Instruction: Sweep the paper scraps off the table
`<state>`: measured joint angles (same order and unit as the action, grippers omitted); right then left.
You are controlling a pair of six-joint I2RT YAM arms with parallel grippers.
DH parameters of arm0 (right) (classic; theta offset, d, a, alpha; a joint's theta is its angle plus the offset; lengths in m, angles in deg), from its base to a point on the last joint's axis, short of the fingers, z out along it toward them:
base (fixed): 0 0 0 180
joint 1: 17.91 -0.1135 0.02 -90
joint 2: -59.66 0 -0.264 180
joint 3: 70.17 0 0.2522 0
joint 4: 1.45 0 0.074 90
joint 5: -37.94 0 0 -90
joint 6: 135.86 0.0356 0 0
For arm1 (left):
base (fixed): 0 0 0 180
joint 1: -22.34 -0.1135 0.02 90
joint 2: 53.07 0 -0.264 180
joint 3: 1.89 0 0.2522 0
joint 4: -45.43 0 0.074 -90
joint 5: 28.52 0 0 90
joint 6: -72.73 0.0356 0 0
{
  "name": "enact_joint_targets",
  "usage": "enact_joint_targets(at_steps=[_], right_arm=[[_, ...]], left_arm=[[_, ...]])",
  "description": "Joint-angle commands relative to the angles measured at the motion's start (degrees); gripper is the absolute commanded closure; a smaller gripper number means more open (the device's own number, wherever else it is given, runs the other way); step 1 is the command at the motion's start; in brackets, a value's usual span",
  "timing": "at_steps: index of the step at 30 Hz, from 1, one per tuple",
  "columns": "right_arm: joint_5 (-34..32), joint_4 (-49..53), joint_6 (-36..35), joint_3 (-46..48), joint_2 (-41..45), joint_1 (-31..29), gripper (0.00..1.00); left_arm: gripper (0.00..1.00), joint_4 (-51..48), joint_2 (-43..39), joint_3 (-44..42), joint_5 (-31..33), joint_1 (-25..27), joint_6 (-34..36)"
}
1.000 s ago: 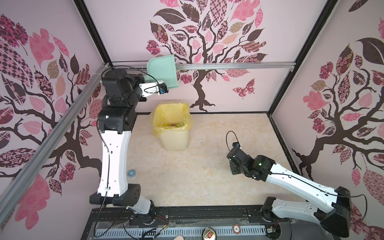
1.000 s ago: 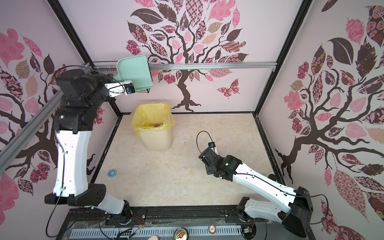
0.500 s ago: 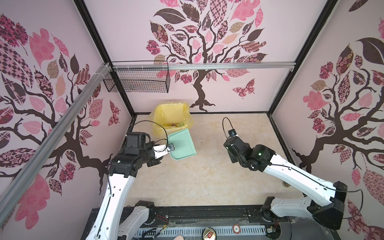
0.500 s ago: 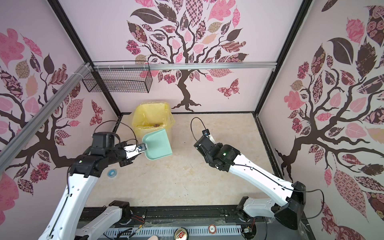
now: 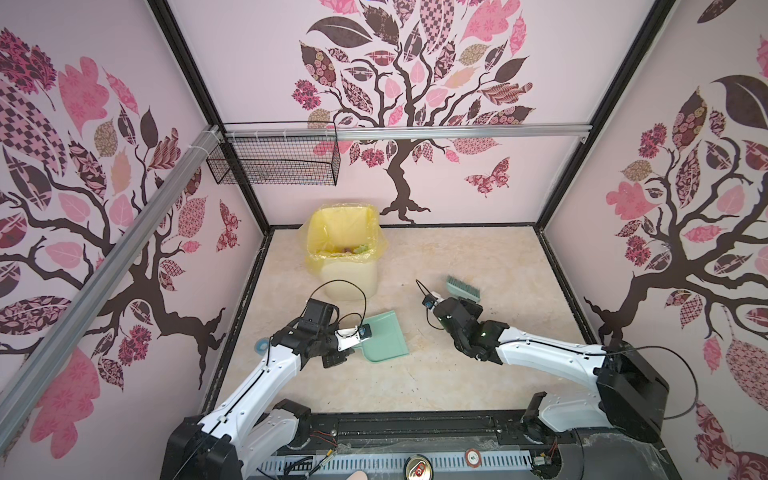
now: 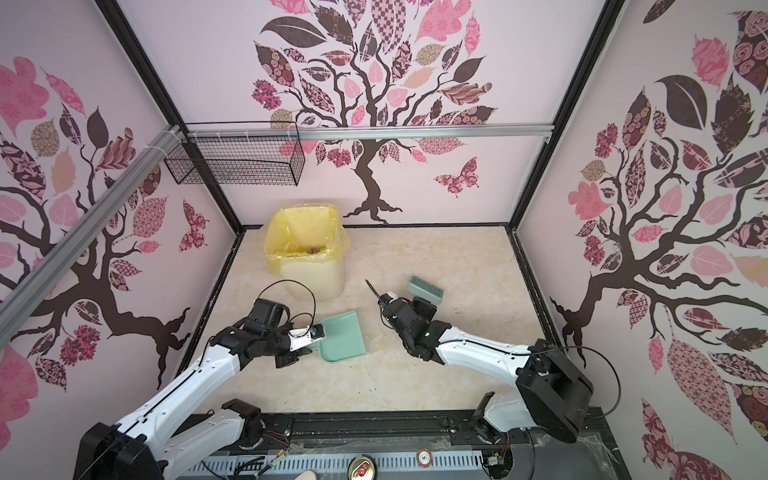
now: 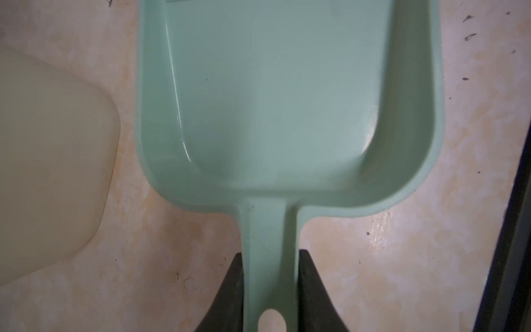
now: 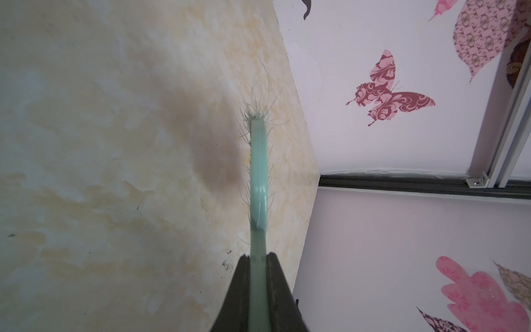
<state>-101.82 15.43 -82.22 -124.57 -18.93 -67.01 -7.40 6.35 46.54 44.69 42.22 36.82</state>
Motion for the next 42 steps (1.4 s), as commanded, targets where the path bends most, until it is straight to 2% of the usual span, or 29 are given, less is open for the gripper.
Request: enact_joint_targets(at_steps=[1, 9, 16, 25, 34, 35, 37, 42], right_arm=[[-0.1, -9.9, -5.5, 0.1, -1.8, -0.3, 0.99], [4.1, -5.0, -5.9, 2.3, -3.0, -1.6, 0.87], [9.4, 4.7, -0.7, 1.0, -4.5, -3.2, 0.8], [16.2, 13.1, 5.7, -3.3, -8.2, -3.3, 0.64], [24.0, 20.3, 11.3, -4.8, -7.6, -3.3, 0.41], [24.7, 20.9, 11.7, -4.8, -7.3, -3.3, 0.39], [26.3, 22.2, 12.7, -4.8, -6.0, -3.3, 0.35], [29.6, 24.6, 15.4, -5.2, -1.3, -3.3, 0.25]], left_arm=[[1.0, 7.1, 4.1, -1.8, -1.6, 0.2, -2.1], [1.0, 10.7, 13.8, -0.1, -0.7, 0.7, -1.7], [1.0, 10.3, 18.9, 3.1, 0.8, 0.8, -2.0], [0.84, 9.6, 20.2, 3.5, 1.7, 0.8, -1.5], [0.73, 7.9, 19.7, 3.5, 1.1, 0.8, -1.2], [0.58, 7.8, 19.6, 3.5, 1.0, 0.8, -1.1], [0.41, 7.6, 19.3, 3.5, 1.0, 0.8, -1.0], [0.23, 6.1, 16.9, 3.7, 0.5, 0.8, -0.8]])
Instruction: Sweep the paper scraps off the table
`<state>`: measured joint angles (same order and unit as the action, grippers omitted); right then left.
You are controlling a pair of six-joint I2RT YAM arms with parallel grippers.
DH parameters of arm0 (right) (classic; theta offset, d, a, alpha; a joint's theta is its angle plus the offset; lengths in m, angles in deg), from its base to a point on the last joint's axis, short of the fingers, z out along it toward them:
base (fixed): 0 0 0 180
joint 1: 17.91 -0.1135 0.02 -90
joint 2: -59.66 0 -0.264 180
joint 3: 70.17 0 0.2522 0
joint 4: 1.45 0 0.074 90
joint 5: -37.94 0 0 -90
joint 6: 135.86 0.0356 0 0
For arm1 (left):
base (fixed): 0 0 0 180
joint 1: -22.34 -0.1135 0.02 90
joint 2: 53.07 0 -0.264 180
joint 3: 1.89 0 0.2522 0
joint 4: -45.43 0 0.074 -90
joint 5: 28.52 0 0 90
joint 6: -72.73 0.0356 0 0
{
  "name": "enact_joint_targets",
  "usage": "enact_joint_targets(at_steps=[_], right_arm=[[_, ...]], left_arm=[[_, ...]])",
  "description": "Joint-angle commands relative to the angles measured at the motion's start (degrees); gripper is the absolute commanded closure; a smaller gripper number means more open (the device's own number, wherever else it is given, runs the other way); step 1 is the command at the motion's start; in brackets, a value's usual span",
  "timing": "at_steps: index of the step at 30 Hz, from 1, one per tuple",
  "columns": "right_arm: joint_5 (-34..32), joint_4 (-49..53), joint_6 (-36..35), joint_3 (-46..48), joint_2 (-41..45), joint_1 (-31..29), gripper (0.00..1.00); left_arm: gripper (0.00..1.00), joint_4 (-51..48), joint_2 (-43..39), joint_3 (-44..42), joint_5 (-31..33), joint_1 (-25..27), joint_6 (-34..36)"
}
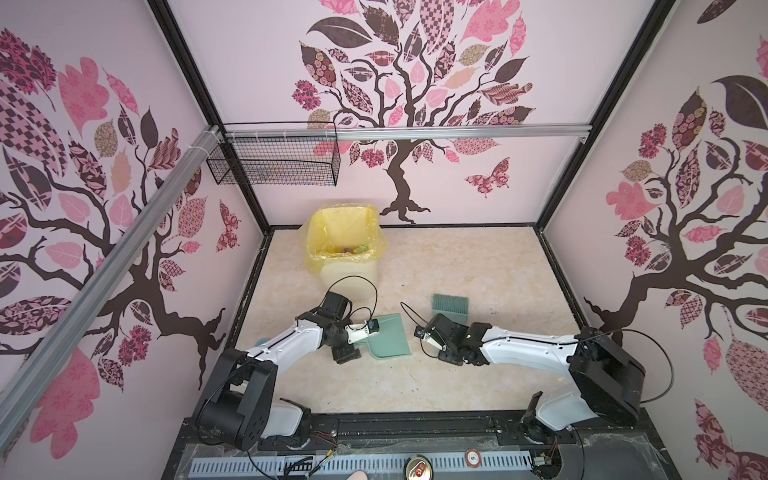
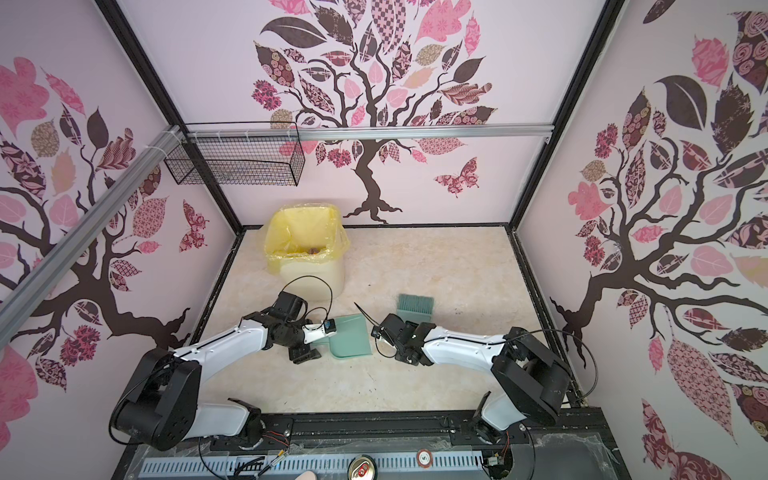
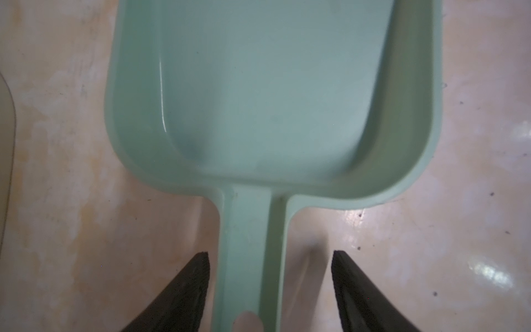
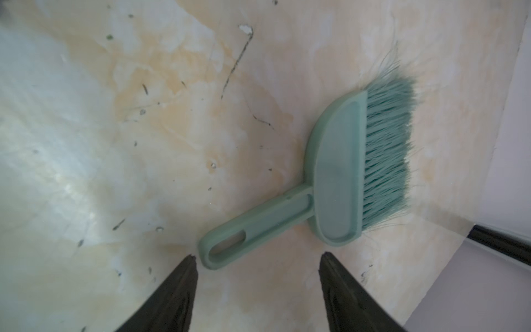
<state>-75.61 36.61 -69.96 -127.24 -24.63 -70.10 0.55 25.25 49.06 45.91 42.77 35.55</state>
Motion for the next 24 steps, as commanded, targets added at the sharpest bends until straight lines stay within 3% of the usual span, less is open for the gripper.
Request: enact_joint_targets(at_steps=[1, 9, 14, 16, 19, 22, 24], right_arm=[[4.0, 3.6, 3.9, -2.6, 6.1, -0.2, 0.24], [3.8, -2.9, 10.5, -2.9, 25.0, 1.9, 0.16], [-0.9, -14.1, 12.5, 1.2, 37.5, 9.4, 0.1], [0.4, -19.6, 13.4, 4.4, 41.5, 15.6, 0.1], [7.1, -25.9, 19.7, 9.1, 44.4, 29.8, 0.1], [15.6, -33.4, 27.9, 14.2, 43.8, 44.5, 0.12], [14.2, -40.2, 30.2, 18.2, 42.4, 48.7, 0.12]], left_arm=[[0.2, -2.6, -3.0, 1.5, -1.1, 0.2, 0.4], [0.15, -10.2, -15.4, 5.8, -5.7, -1.2, -2.4], [0.17, -5.3, -23.0, 7.8, -14.9, -10.5, -11.7], [0.17, 1.8, -24.3, 6.7, -17.0, -15.3, -19.1], [0.18, 14.0, -23.7, 3.8, -16.6, -20.9, -29.9], [0.2, 26.8, -21.7, -0.8, -13.5, -25.3, -39.8], [0.21, 34.9, -20.4, -4.7, -8.1, -25.5, -43.8]])
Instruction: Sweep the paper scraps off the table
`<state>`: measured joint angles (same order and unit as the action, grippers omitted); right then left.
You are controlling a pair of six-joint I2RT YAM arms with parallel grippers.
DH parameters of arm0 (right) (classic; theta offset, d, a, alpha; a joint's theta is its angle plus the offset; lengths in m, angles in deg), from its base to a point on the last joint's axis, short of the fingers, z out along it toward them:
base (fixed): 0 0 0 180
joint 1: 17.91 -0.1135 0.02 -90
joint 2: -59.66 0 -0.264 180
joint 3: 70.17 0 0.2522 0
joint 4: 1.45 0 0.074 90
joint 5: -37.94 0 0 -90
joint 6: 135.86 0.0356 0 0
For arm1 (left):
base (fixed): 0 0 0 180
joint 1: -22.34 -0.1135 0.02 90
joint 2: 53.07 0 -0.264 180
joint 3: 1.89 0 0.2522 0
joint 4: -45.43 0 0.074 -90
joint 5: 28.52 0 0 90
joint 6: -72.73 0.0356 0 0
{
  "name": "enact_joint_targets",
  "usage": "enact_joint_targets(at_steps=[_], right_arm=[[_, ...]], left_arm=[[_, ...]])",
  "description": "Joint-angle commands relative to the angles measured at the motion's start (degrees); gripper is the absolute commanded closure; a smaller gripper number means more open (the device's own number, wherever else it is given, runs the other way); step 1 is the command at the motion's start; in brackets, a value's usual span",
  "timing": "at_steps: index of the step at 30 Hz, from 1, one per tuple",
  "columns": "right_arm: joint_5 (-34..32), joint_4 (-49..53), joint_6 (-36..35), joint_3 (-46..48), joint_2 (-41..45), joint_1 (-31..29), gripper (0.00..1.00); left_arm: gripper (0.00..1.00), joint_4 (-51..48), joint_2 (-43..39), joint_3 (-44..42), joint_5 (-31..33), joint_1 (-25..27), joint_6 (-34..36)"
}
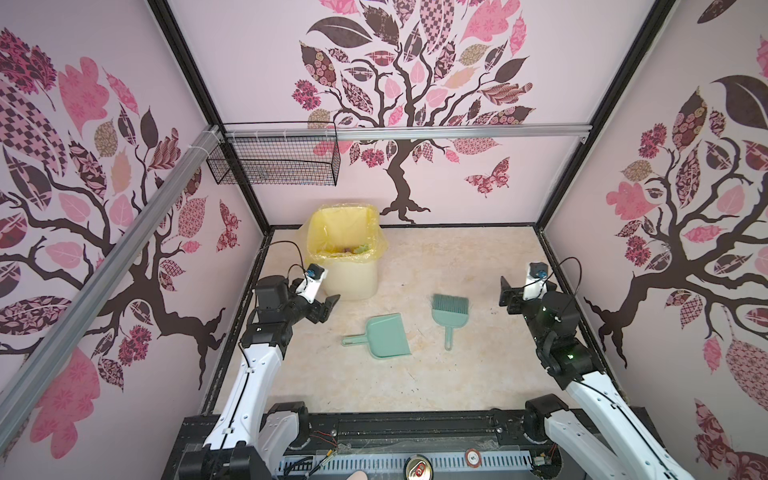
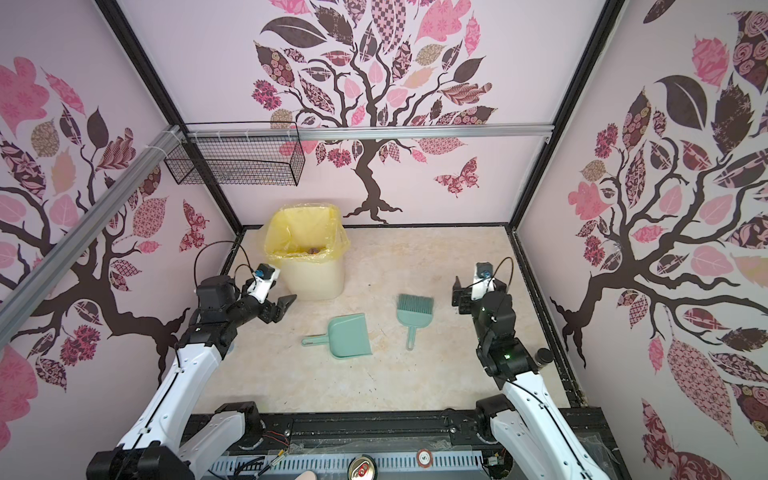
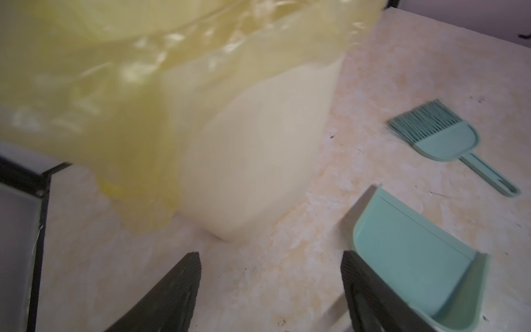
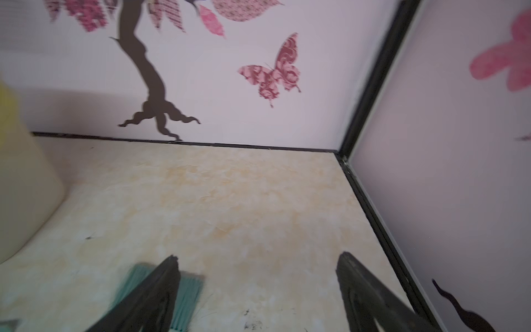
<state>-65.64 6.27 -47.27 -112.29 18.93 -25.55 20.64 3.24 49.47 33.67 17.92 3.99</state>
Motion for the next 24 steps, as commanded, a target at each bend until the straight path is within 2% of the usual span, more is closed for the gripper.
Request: enact_joint_targets(at_steps=[1, 4, 7, 10, 13, 17, 19, 20, 21, 24], right_arm=[[2.1, -15.1, 5.8, 6.3, -2.1, 4.2, 0.11], [-1.1, -35.0, 4.5, 16.3, -6.6, 4.2, 0.11], [-2.4, -44.2, 4.9, 19.7, -14.2, 4.3, 0.11], [-2.7, -61.0, 5.1, 24.5, -24.0, 4.3, 0.11], [-1.3, -70.4, 5.7, 25.1, -33.3, 4.3, 0.11], [-0.3, -82.5, 5.5, 26.0, -45.1, 4.2, 0.11], [-0.4, -91.7, 5.2, 26.4, -51.2, 4.3, 0.09], [-0.7, -93.3, 5.0, 26.0, -52.8, 4.2, 0.07], [-0.3, -90.6, 4.9, 24.9, -52.0, 4.1, 0.03], [-2.3, -77.7, 6.0, 20.9, -48.8, 4.2, 0.0]], left_arm=[[0.21, 18.9, 2.3, -7.1, 6.0, -0.6, -13.2], [0.21, 29.7, 4.4, -11.8, 11.1, -0.7, -17.0], [0.23, 38.8, 6.8, -15.4, 13.7, -0.6, -19.8], [0.25, 49.2, 10.2, -19.2, 16.6, -0.6, -23.0], [0.28, 51.4, 13.8, -20.0, 16.7, -0.5, -23.9], [0.28, 63.6, 19.1, -24.0, 18.4, -0.7, -23.8], [0.28, 62.5, 19.8, -23.0, 19.4, -0.7, -23.5], [0.28, 62.2, 20.6, -22.5, 19.7, -0.7, -23.5], [0.28, 62.6, 21.9, -22.0, 20.3, -0.7, -23.5], [0.28, 66.5, 27.8, -20.9, 21.5, -0.8, -23.7]])
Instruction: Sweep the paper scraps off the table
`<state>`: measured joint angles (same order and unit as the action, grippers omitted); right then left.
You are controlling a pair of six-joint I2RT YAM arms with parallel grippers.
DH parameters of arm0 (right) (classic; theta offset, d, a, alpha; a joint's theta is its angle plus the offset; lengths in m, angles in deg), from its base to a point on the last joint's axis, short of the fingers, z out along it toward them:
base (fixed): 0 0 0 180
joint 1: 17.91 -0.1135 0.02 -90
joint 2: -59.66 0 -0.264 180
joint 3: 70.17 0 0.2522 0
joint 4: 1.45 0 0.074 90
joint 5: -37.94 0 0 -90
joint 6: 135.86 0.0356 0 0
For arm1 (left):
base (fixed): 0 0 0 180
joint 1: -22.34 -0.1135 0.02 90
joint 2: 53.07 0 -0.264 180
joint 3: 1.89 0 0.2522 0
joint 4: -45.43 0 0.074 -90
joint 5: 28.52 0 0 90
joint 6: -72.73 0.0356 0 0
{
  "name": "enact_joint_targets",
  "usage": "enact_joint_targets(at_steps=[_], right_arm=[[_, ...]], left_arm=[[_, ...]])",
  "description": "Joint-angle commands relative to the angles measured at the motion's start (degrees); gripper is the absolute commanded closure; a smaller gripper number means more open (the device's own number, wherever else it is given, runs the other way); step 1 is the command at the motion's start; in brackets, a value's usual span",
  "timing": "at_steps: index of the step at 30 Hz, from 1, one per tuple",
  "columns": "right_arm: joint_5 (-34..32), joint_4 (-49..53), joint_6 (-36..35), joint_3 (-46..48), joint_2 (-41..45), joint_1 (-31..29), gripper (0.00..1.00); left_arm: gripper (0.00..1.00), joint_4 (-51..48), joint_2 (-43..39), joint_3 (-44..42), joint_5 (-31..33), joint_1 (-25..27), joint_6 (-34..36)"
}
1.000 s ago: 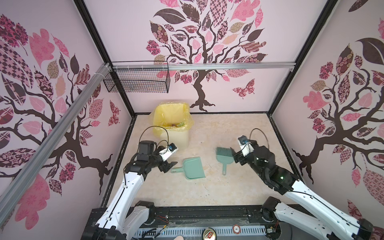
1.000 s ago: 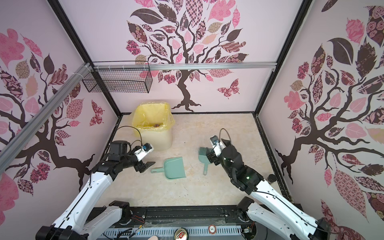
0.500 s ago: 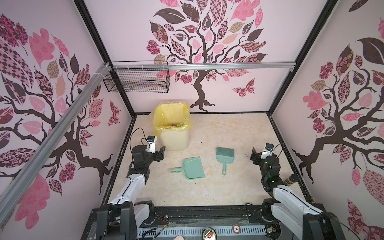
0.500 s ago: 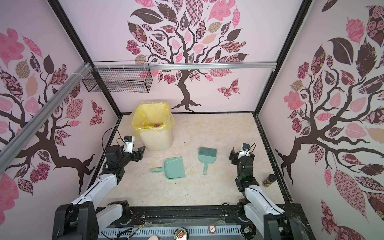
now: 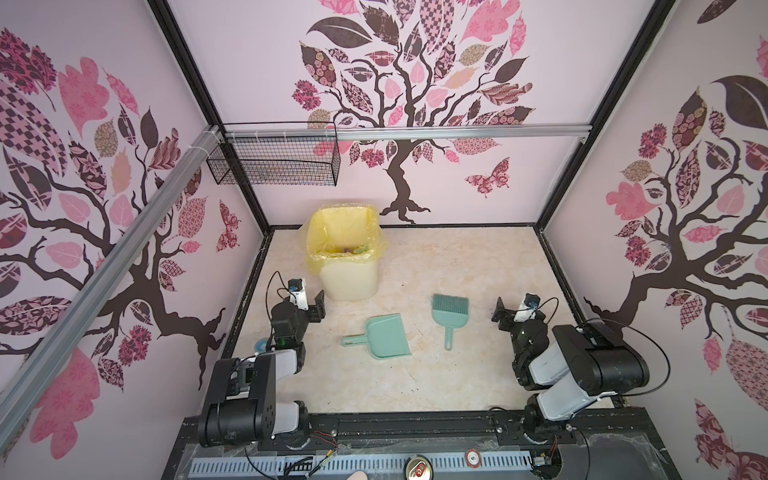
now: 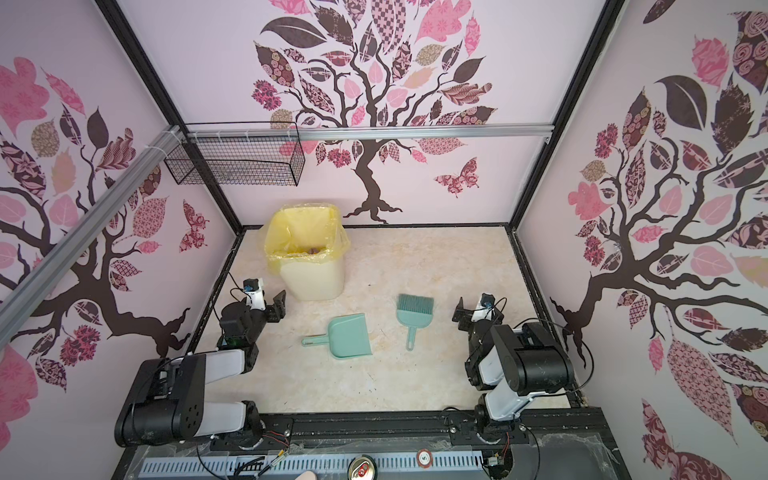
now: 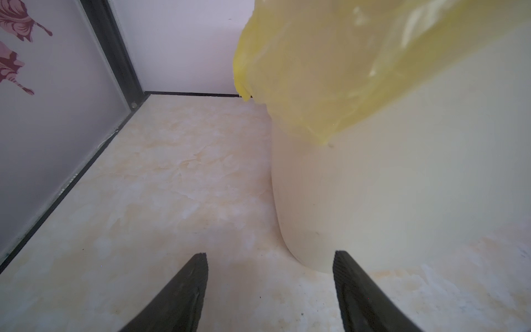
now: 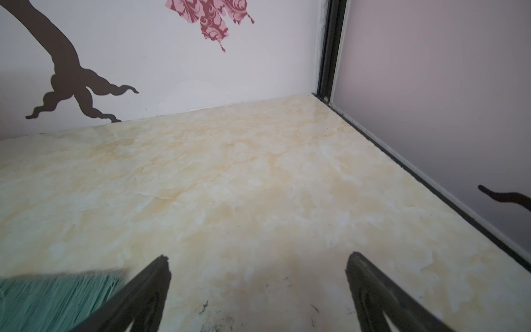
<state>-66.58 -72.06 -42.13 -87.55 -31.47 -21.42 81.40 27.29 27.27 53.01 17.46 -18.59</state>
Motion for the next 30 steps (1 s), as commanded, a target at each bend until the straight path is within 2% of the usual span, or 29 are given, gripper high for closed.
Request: enact_joint_targets(at_steps=[1, 4, 6, 9, 12, 14, 16, 30], right_arm=[[-2.1, 4.8, 1.3, -5.3, 2.5, 0.1, 0.0], [-2.2, 13.4, 1.6, -9.2, 3.0, 0.1, 0.0], [-2.0, 15.6, 1.2, -11.3, 2.1, 0.1, 0.0], [-2.1, 17.4, 1.1, -12.0, 2.1, -0.1, 0.01], [-2.1, 17.1, 1.1, -11.9, 1.9, 0.0, 0.0], [-2.1, 17.0, 1.0, -11.9, 2.0, 0.0, 0.01], [-2.2, 17.1, 1.0, -11.9, 2.0, 0.0, 0.0], [-2.2, 17.1, 1.0, -11.9, 2.1, -0.1, 0.0]], left_arm=[[0.28, 6.1, 5.9, 2.1, 2.4, -0.3, -1.0], [0.29, 4.6, 9.9, 5.2, 3.9, -0.3, -1.6], [0.28, 1.4, 8.7, 5.7, 3.5, -0.1, -0.9], [0.26, 2.1, 9.5, 6.0, 3.9, 0.2, -0.6], [0.17, -0.1, 9.0, 6.8, 5.8, 1.0, -0.2], [0.16, -0.5, 9.0, 6.9, 6.7, 1.5, -0.1], [0.04, -0.6, 8.9, 7.0, 7.3, 1.8, 0.0], [0.04, -0.6, 8.8, 7.0, 7.5, 1.9, 0.0]])
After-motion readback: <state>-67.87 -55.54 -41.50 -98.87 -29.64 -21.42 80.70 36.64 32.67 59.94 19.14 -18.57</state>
